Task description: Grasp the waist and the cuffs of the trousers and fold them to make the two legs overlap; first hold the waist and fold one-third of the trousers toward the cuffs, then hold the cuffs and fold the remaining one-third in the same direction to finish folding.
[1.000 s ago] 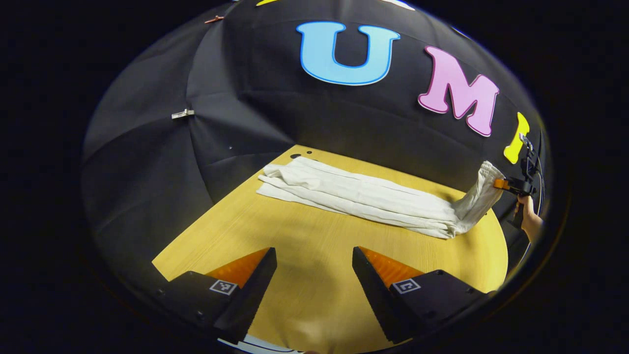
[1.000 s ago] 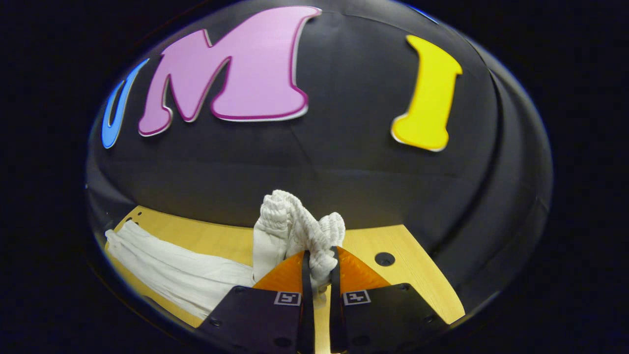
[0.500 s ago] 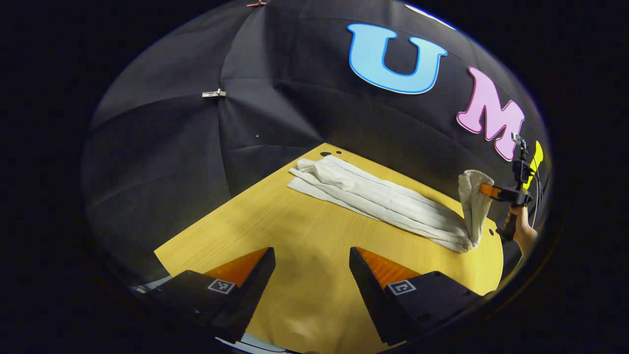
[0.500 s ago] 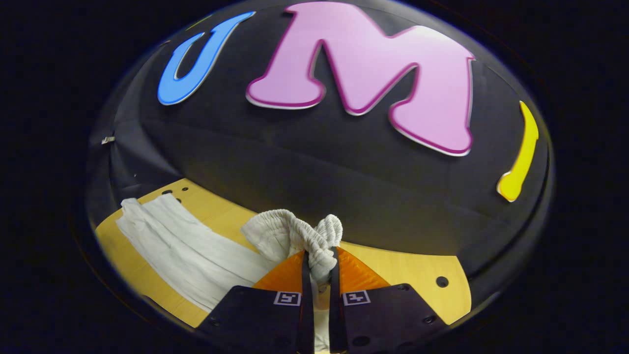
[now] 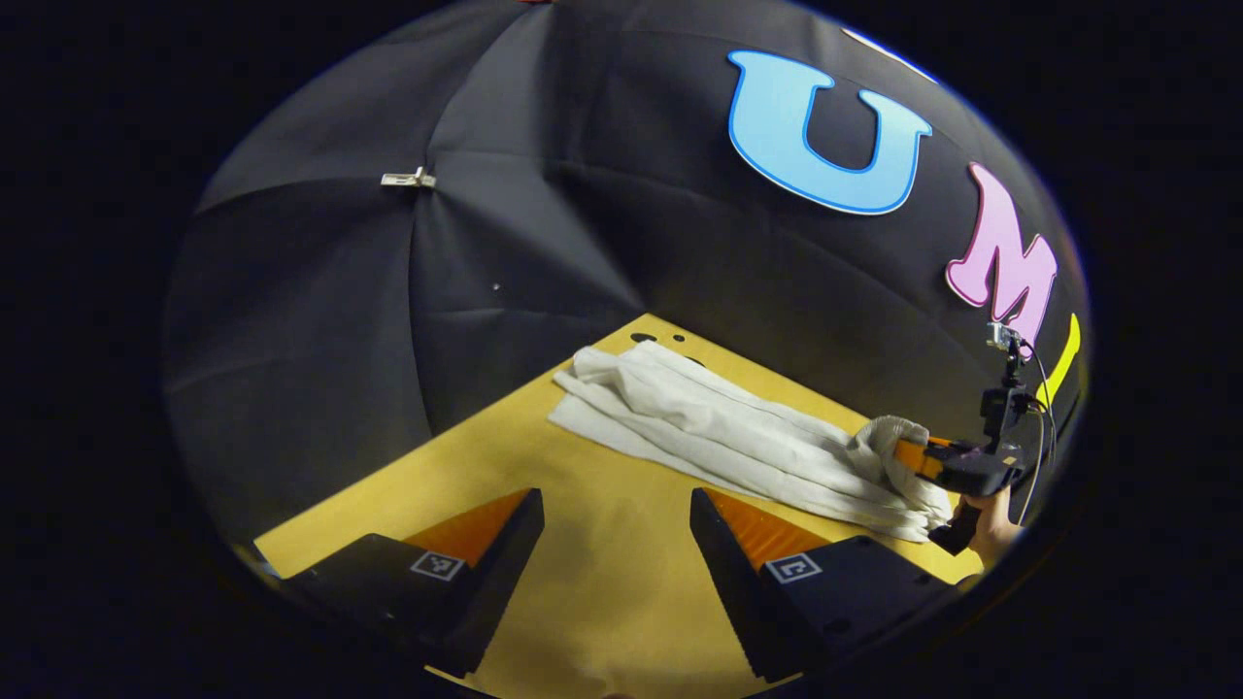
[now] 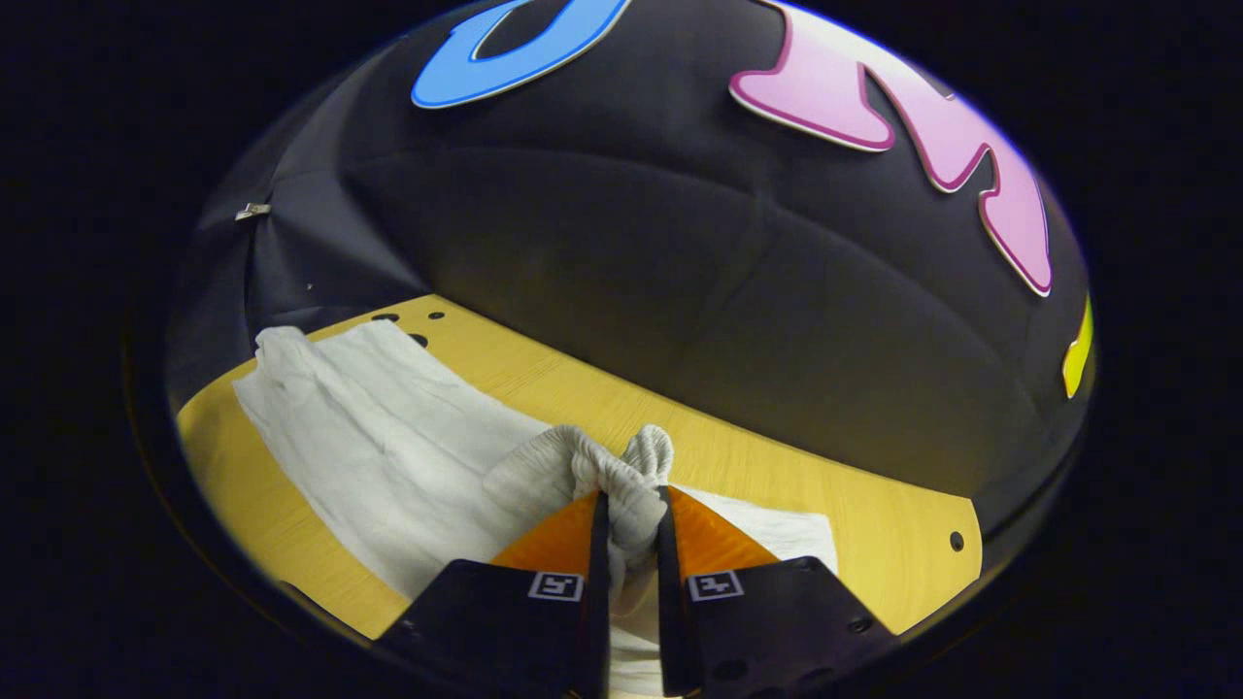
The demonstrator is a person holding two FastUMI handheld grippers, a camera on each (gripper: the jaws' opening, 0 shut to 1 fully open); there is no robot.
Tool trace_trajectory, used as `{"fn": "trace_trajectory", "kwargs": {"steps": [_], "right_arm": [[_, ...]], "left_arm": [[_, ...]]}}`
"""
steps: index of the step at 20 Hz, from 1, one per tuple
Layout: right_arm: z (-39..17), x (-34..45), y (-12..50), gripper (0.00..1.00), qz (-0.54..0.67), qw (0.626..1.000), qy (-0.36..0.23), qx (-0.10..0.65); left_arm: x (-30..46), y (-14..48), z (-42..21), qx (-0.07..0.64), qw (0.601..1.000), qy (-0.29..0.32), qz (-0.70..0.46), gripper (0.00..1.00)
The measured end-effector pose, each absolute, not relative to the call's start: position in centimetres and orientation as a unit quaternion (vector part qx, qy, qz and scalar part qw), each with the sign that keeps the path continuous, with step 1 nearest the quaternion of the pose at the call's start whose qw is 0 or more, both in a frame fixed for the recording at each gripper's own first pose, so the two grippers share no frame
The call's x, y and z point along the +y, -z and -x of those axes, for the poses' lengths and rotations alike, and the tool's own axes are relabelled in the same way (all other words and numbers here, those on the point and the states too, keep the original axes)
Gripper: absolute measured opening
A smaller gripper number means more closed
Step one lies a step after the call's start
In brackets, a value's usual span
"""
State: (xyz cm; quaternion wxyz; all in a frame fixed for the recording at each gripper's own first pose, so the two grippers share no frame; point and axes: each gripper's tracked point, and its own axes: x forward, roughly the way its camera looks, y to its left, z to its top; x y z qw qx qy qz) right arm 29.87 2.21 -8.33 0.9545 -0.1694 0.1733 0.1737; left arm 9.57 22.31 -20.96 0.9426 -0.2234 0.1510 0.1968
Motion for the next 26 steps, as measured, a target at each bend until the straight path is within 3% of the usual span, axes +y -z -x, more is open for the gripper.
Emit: {"fn": "trace_trajectory", "kwargs": {"steps": [5,6,11,17,18,19,25,26], "right_arm": [[-27.3,3.1,9.1,0.92,0.116,0.953,-0.215,0.177],[-26.7,3.0,8.9,0.98,0.110,0.953,-0.219,0.177],[-22.3,-0.3,8.7,0.98,0.086,0.958,-0.207,0.181],[-18.0,-9.2,8.8,0.98,0.117,0.961,-0.157,0.196],[-16.9,-10.7,9.1,0.98,0.116,0.960,-0.147,0.206],[-15.8,-11.7,9.7,0.98,0.104,0.961,-0.134,0.220],[-10.4,-14.5,13.3,0.98,0.031,0.954,-0.102,0.279],[-9.9,-14.7,13.6,0.98,0.024,0.952,-0.098,0.289]], "left_arm": [[25.7,22.3,-13.9,0.166,0.953,-0.199,0.156,0.96],[26.1,22.4,-14.9,0.168,0.953,-0.197,0.159,0.96],[29.6,21.9,-20.7,0.157,0.944,-0.190,0.217,0.96],[33.5,26.2,-24.8,0.216,0.935,-0.209,0.186,0.96],[33.7,27.0,-25.6,0.225,0.935,-0.207,0.181,1.00],[33.4,28.1,-26.0,0.246,0.929,-0.208,0.180,0.96],[33.1,27.7,-26.6,0.254,0.933,-0.212,0.139,0.95],[33.0,27.7,-26.8,0.258,0.932,-0.211,0.139,0.85]]}}
